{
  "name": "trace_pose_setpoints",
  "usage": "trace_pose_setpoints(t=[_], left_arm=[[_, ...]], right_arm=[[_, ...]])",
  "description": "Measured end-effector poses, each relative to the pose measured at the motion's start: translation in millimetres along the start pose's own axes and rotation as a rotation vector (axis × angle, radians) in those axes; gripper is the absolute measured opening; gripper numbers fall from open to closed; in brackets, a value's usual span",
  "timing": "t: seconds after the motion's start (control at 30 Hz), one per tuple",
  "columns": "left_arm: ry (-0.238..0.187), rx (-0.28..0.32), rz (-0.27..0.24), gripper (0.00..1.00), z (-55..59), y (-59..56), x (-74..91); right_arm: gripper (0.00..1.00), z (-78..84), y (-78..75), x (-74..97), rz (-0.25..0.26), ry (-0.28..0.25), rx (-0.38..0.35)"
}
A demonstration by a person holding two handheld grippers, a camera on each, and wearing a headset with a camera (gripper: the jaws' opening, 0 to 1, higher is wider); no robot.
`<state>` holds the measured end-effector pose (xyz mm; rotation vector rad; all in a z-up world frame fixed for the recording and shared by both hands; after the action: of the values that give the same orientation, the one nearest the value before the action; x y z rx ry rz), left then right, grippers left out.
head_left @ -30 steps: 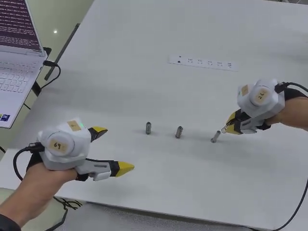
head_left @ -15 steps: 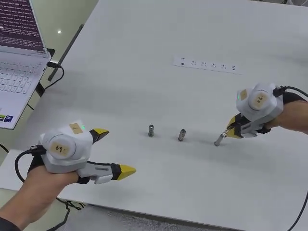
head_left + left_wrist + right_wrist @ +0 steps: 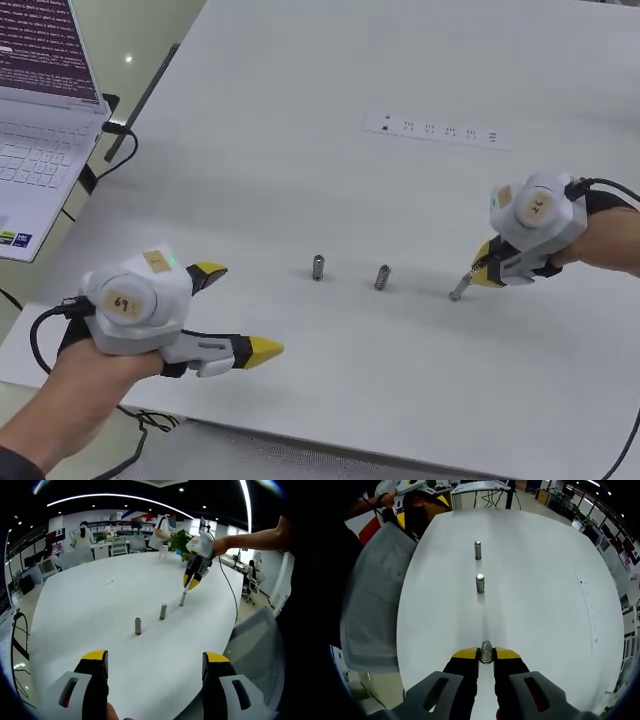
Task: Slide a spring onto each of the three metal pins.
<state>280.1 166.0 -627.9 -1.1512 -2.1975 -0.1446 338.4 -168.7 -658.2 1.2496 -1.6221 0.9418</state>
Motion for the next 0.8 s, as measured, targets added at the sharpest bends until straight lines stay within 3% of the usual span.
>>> trace_pose_setpoints(t=[0.8], left_arm=[[0.001,0.008,-0.01,0.75,1.4,4.9,4.2]], right_arm=[[0.09,-1.6,-1.6,-25.9,-0.037,0.05,0.047]])
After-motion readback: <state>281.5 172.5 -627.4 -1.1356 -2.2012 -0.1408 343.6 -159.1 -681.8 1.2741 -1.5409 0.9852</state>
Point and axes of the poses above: the centre of the closed fingertips' face, and the gripper's own axes: x roughly backward along the fingers, y roughly to its left, z roughly out of its underside, the point moved 6 cm from there along x, roughly backward along the fingers, and after that the axes turned 7 degrees about x, right-handed, at the moved point
